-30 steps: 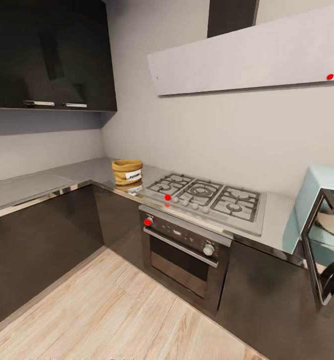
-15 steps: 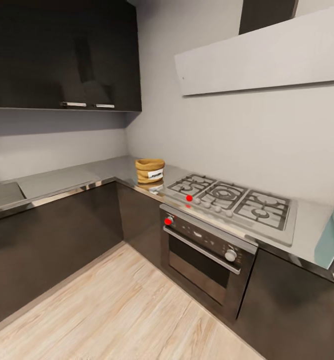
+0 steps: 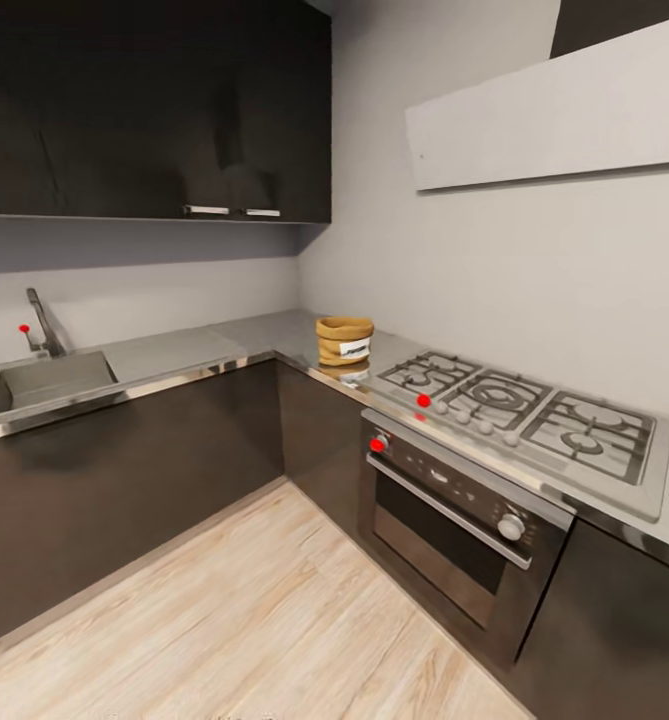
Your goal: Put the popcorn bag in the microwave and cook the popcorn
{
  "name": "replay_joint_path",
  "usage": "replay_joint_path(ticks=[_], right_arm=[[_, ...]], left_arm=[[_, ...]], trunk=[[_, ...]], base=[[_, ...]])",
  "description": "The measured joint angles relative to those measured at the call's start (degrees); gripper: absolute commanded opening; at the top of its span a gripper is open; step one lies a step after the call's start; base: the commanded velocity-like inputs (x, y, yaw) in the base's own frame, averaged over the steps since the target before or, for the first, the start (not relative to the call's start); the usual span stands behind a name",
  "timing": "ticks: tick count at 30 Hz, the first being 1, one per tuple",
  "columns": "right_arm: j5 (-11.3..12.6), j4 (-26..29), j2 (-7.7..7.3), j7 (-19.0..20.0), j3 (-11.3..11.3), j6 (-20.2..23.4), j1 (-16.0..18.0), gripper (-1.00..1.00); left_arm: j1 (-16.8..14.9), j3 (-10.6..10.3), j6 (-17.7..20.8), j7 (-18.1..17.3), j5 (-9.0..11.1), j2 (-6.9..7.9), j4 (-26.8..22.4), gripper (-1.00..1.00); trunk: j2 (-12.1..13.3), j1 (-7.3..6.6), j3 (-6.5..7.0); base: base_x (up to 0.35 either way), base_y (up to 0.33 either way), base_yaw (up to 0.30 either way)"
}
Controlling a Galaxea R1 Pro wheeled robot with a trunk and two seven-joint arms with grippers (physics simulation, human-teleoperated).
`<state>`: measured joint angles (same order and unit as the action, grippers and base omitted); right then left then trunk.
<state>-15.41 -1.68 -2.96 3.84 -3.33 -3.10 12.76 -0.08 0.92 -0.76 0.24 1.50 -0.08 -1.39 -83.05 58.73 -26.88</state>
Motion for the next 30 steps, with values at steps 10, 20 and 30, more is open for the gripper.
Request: replay_joint_path(ticks=[10,20,30], right_arm=[[0.15,0.01,-0.4,0.06,-0.08,-0.1,0.0,1.0],[-0.22,0.01,-0.36,0.1,-0.04,0.0,-0.01,1.0],[-0.24,0.01,-0.61,0.11,-0.02,-0.01,0.0,1.0]], left_arm=[[0.0,0.03,-0.4,0.0,-0.03,0.0,-0.01,1.0],[0.0,-0.1,-0.74,-0.31,0.01,0.21,0.07,1.0],[0.0,-0.16,-0.69,-0.34,0.01,0.26,0.08,1.0]], trunk=[[0.0,0.0,0.0],[-0.01,-0.03,0.0],[0.0,-0.04,0.0]], base=[[0.0,0.0,0.104],[0.21,0.018,0.0],[0.321,0.125,0.0]])
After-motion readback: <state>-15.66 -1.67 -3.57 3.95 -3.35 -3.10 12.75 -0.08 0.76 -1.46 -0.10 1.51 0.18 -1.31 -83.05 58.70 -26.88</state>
